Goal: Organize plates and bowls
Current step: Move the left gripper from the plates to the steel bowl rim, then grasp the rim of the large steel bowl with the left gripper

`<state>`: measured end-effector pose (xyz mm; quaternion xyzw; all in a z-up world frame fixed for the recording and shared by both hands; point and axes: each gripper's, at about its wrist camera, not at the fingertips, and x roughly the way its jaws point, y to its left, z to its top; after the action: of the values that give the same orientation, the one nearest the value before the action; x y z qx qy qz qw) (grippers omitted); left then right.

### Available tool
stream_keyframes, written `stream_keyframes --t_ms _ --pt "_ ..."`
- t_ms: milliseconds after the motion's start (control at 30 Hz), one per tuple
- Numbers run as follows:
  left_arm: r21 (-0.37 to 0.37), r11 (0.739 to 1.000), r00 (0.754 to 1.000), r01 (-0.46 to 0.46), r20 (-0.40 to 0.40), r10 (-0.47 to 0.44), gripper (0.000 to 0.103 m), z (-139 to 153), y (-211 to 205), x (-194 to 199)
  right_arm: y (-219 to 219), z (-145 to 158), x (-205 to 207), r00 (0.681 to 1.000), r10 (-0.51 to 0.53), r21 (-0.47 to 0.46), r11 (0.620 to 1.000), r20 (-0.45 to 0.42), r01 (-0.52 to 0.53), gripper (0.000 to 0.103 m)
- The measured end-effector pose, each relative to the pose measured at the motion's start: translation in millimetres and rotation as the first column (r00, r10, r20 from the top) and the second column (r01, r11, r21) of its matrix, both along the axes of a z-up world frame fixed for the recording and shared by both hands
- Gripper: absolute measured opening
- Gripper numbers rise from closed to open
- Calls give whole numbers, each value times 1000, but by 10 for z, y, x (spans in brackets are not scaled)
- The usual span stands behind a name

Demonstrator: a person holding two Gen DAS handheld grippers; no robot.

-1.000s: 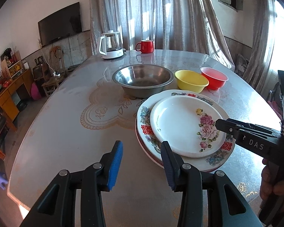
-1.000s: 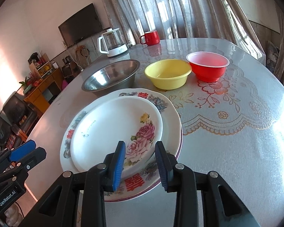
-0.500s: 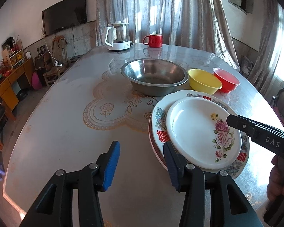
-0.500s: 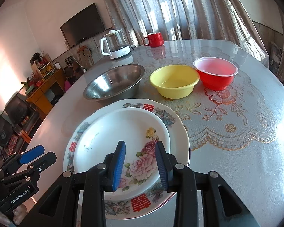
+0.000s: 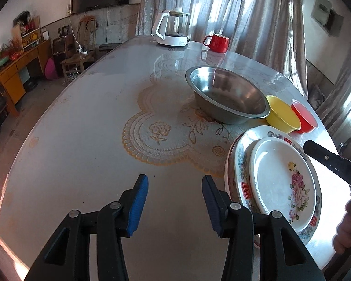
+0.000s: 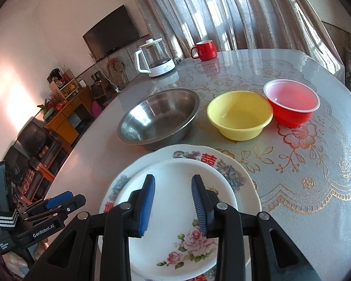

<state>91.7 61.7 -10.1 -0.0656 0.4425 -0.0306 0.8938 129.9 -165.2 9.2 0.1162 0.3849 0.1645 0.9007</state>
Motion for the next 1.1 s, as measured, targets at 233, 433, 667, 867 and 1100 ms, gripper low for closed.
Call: stream_keyframes --t_ms 233,433,667,867,1100 --pt "-57 998 999 -6 32 8 53 40 116 192 116 8 284 1000 17 26 1000 -23 -16 33" --pt "-100 994 995 -51 80 59 65 101 236 420 172 -22 568 998 11 55 998 -55 -8 33" --pt "-109 993 998 -55 34 59 73 102 240 774 117 -142 883 993 -43 87 995 -111 53 33" --pt "-100 994 998 -51 21 53 72 69 178 1037 80 -244 1058 987 -64 103 992 -145 80 33" --pt "-112 992 998 -54 20 56 61 49 147 1314 95 -298 1182 985 -67 97 992 -161 83 33"
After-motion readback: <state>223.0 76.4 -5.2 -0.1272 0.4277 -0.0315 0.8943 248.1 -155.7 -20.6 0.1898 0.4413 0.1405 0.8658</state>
